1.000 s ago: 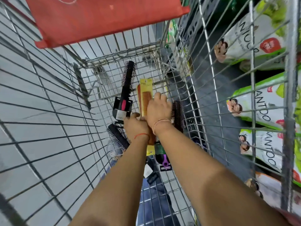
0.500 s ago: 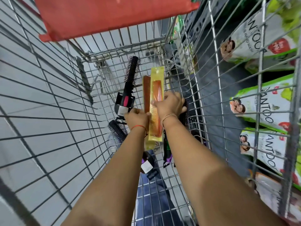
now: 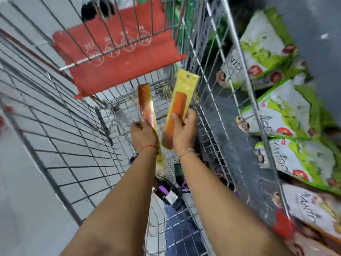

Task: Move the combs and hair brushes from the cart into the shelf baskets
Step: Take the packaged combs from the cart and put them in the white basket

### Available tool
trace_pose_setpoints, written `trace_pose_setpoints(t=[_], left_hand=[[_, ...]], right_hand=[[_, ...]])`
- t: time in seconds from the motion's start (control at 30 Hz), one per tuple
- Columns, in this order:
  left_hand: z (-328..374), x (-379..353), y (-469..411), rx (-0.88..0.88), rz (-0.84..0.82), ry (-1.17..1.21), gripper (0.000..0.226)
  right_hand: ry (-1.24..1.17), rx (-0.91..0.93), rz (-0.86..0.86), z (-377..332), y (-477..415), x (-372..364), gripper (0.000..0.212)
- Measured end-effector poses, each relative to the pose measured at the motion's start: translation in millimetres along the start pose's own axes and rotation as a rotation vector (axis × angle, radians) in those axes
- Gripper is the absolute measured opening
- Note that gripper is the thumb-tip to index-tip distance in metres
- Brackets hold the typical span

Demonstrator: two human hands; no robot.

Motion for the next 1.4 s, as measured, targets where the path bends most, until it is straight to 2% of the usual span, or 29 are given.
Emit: trace_pose_setpoints(t=[0.03, 0.1, 0.2, 0.23, 0.33, 0.4, 0.47, 0.57, 0.7, 0.77, 0.83, 0.9, 0.97, 1.03, 1.07, 1.13, 1.2, 1.27, 1.4], left_hand=[[4, 3, 3, -0.021, -0.024, -0.047, 0.036], [19, 11, 21, -0.139, -0.126, -0.124, 0.044], [56, 26, 65, -0.432, -0.261, -0.128, 0.044], [70, 33, 81, -0.542, -0.271, -0.098, 0.042], [117, 60, 152, -0.873, -0.387, 0.046, 0.042], [141, 81, 203, -1.021, -0.476, 0.213, 0.037], [163, 99, 268, -1.128, -0.652, 0.361, 0.030], [191, 106, 367, -1.155, -0.924, 0.409, 0.020], [197, 105, 477, -1.177, -1.087, 0.392, 0.014], [178, 101, 534, -1.211, -1.165, 0.323, 0.016], [158, 90, 591, -1.253, -1.256, 0.247, 0.019], [138, 79, 650, -1.268, -1.371, 0.213, 0.033], [119, 69, 701, -1.225, -1.469, 0.219, 0.035], [102, 50, 739, -1.225, -1.495, 0.191, 0.038], [92, 38, 755, -1.259, -1.486, 0.127, 0.042], [75, 13, 774, -1.328, -1.484, -0.040, 0.044], [59, -9, 781, -1.405, -1.428, -0.239, 0.030], [48, -20, 782, -1.446, -1.359, -0.386, 0.017], [30, -33, 784, -1.578, -1.183, -0.650, 0.031]], right_hand=[[-0.041, -0.033, 0.045, 2, 6, 7, 0.030], [0.036, -0.042, 0.123, -1, 28, 30, 0.038], [0.146, -0.027, 0.194, -11, 64, 62, 0.043], [0.125, -0.009, 0.242, -19, 74, 73, 0.039], [-0.016, 0.083, 0.476, -58, 121, 121, 0.010], [-0.127, 0.177, 0.560, -88, 152, 150, 0.026], [-0.225, 0.277, 0.719, -117, 196, 197, 0.023], [-0.301, 0.359, 0.962, -148, 254, 283, 0.015], [-0.500, 0.343, 1.104, -150, 298, 388, 0.046], [-0.543, 0.331, 1.162, -137, 326, 437, 0.053], [-0.551, 0.316, 1.182, -117, 351, 479, 0.055], [-0.562, 0.314, 1.214, -95, 377, 522, 0.054], [-0.618, 0.321, 1.296, -71, 410, 567, 0.043], [-0.628, 0.321, 1.388, -48, 441, 613, 0.028], [-0.559, 0.261, 1.435, -35, 455, 636, 0.022], [-0.247, -0.010, 1.472, -9, 477, 675, 0.025], [0.008, -0.232, 1.370, 15, 485, 699, 0.032], [0.091, -0.279, 1.241, 29, 479, 709, 0.032], [0.164, -0.201, 1.139, 19, 457, 712, 0.031]])
Point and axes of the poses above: each hand's wrist, its own y-axis away from the middle knuckle, its own x-axis out of the back of the hand, z = x × y, the point moved 7 cm from there along -y, towards the middle knuckle
